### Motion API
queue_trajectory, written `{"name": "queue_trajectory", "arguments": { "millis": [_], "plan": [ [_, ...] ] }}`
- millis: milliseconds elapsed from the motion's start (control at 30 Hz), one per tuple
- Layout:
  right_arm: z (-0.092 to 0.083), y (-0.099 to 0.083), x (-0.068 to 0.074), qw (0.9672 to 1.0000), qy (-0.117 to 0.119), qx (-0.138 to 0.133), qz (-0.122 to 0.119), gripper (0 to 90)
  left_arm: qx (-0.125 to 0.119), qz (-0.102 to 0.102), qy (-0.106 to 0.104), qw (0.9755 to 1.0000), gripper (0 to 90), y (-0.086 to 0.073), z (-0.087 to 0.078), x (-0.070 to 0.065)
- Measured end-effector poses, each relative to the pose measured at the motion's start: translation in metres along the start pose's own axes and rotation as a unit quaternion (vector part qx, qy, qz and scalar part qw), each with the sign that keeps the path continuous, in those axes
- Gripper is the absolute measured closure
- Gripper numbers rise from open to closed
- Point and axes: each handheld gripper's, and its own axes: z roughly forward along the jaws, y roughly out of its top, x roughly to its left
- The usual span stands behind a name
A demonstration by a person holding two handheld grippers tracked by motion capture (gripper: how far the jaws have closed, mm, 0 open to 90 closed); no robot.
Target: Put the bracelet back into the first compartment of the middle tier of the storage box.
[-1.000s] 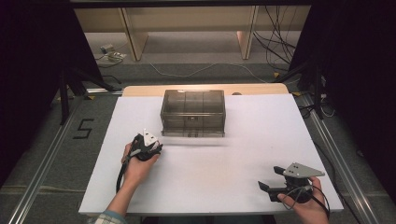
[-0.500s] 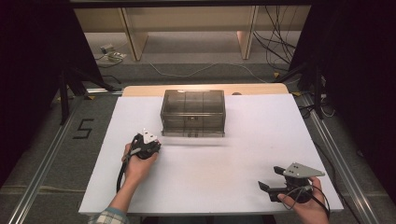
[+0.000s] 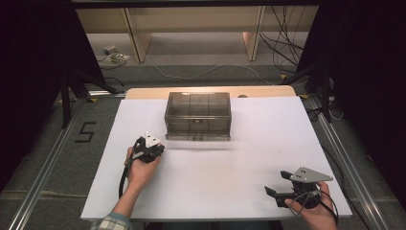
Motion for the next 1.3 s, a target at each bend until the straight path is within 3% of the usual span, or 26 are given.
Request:
{"name": "queue_trajectory", "arguments": {
  "millis": [1300],
  "plan": [
    [0.0,0.0,0.0,1.0,0.0,-0.003,0.001,17.5,-0.045,0.021,0.008,0.9987,89.7,0.011,-0.032,-0.005]
  ]
}}
